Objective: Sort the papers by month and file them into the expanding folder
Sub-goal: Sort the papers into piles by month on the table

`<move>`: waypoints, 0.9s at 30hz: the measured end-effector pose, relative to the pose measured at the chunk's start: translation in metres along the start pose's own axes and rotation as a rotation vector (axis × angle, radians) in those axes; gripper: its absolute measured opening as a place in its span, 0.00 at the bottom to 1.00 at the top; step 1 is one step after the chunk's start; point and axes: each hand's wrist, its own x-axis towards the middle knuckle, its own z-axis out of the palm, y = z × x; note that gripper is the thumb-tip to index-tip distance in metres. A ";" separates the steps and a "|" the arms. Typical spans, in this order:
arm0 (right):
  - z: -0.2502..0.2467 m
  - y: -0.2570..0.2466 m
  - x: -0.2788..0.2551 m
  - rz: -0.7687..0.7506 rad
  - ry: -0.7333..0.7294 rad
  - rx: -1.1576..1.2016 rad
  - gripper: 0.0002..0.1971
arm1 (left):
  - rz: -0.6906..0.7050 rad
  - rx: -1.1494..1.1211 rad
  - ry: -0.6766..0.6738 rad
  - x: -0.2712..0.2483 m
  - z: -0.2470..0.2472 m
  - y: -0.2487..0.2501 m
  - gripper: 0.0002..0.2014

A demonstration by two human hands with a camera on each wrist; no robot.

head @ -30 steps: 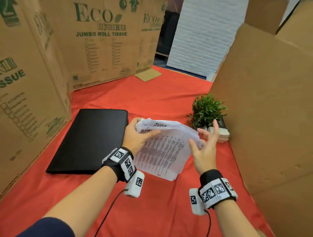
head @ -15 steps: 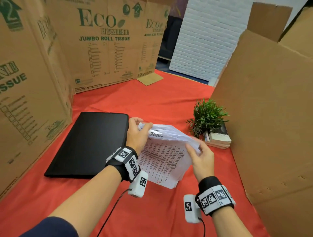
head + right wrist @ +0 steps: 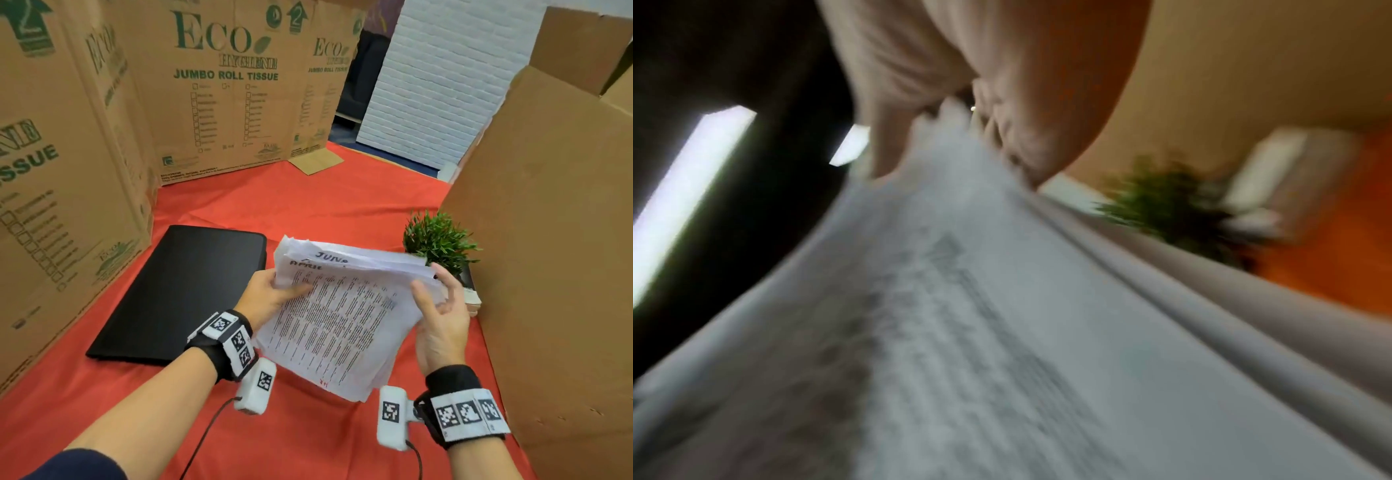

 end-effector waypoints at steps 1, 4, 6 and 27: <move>-0.003 0.006 -0.005 0.104 -0.031 0.049 0.28 | -0.012 -0.055 0.015 -0.001 0.002 -0.003 0.15; 0.006 0.028 -0.028 0.308 -0.124 -0.061 0.26 | -0.022 -0.092 -0.010 -0.006 0.017 -0.010 0.21; 0.015 0.032 -0.037 0.243 -0.036 -0.140 0.16 | -0.002 -0.083 0.036 -0.010 0.027 -0.012 0.21; 0.022 0.037 -0.043 -0.435 0.035 -0.722 0.41 | 0.093 0.097 0.400 -0.005 0.045 0.012 0.25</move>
